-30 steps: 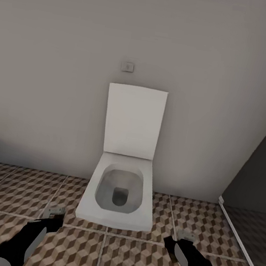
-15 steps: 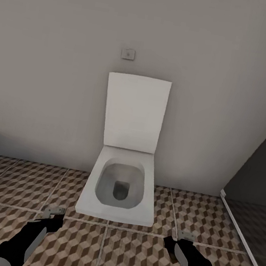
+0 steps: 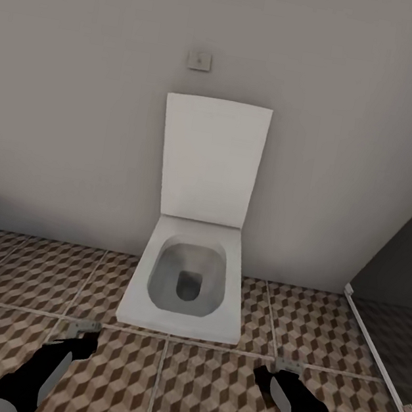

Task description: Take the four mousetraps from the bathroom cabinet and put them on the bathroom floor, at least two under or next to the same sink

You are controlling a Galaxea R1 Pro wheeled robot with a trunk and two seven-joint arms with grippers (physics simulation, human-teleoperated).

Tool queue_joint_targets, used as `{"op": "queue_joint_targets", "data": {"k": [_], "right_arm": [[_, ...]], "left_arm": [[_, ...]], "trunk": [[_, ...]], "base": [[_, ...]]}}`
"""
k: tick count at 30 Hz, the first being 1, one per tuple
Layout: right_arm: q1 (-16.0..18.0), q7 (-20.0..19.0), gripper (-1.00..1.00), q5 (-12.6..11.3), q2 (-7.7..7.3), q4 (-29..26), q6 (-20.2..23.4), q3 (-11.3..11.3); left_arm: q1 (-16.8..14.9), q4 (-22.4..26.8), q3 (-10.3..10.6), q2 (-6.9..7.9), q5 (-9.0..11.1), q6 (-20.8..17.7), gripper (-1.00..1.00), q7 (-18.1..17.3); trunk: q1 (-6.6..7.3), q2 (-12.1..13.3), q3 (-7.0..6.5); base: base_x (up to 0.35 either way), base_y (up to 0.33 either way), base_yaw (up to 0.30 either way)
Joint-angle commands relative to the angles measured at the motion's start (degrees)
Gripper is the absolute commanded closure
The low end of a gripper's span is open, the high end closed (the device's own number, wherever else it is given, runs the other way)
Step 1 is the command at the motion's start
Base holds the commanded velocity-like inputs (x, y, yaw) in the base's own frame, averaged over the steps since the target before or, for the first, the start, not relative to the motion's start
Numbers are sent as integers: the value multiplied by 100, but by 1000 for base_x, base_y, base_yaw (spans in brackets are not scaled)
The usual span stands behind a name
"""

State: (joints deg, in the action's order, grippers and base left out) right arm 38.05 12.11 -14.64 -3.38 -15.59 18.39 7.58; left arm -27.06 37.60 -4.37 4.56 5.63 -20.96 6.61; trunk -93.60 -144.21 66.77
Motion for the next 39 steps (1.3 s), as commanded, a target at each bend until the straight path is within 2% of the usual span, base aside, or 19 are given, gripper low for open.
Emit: {"op": "queue_joint_targets", "data": {"k": [1, 24, 36, 39], "right_arm": [[0, 37, 100, -57, -4, -14, 33, 48], [0, 31, 100, -57, -5, -14, 14, 45], [0, -32, 100, -43, -16, -31, -305, 66], [0, -21, 100, -24, -2, -32, -326, 68]], "left_arm": [[-1, 11, 7, 1, 52, -31, 100, 42], [-1, 46, 7, 2, 52, -29, 100, 42], [-1, 149, 10, 8, 62, -7, 100, 36], [-1, 147, 19, 4, 61, 115, 100, 34]], "trunk": [[-1, -4, 28], [-60, -34, 537], [-60, -34, 537], [-60, -34, 537]], "base": [[0, 0, 0], [0, 0, 0], [0, 0, 0], [0, 0, 0]]}}
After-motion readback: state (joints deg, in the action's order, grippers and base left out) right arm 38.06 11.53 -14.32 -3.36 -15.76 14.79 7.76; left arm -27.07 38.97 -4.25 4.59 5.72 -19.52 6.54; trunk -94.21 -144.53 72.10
